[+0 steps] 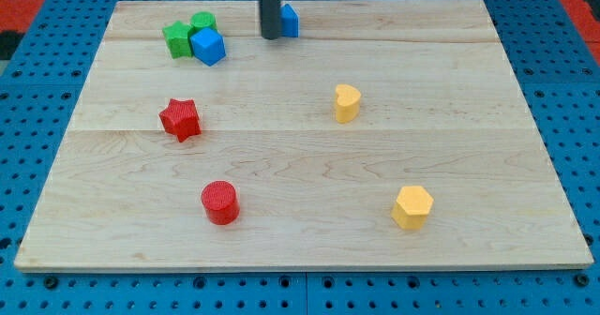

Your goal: Push blue triangle down a bit

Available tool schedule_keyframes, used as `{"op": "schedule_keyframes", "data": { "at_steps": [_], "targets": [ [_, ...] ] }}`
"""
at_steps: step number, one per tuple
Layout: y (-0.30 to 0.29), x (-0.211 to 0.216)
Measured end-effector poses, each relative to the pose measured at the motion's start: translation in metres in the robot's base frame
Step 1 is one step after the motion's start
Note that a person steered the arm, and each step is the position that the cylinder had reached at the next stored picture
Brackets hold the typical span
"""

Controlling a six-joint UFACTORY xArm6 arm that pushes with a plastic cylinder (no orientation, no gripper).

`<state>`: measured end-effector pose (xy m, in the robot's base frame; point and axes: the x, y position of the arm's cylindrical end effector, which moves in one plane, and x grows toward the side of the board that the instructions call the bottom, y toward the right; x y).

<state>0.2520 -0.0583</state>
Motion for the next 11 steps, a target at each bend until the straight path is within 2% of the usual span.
{"op": "schedule_keyframes", "data": {
  "at_steps": [1, 3, 7, 9, 10, 11],
  "targets": [
    [0.009, -0.006],
    [-0.037, -0.058],
    [0.057, -0.06],
    [0.032, -0.047],
    [0.031, -0.041],
    [0.045, -0.052]
  ]
}}
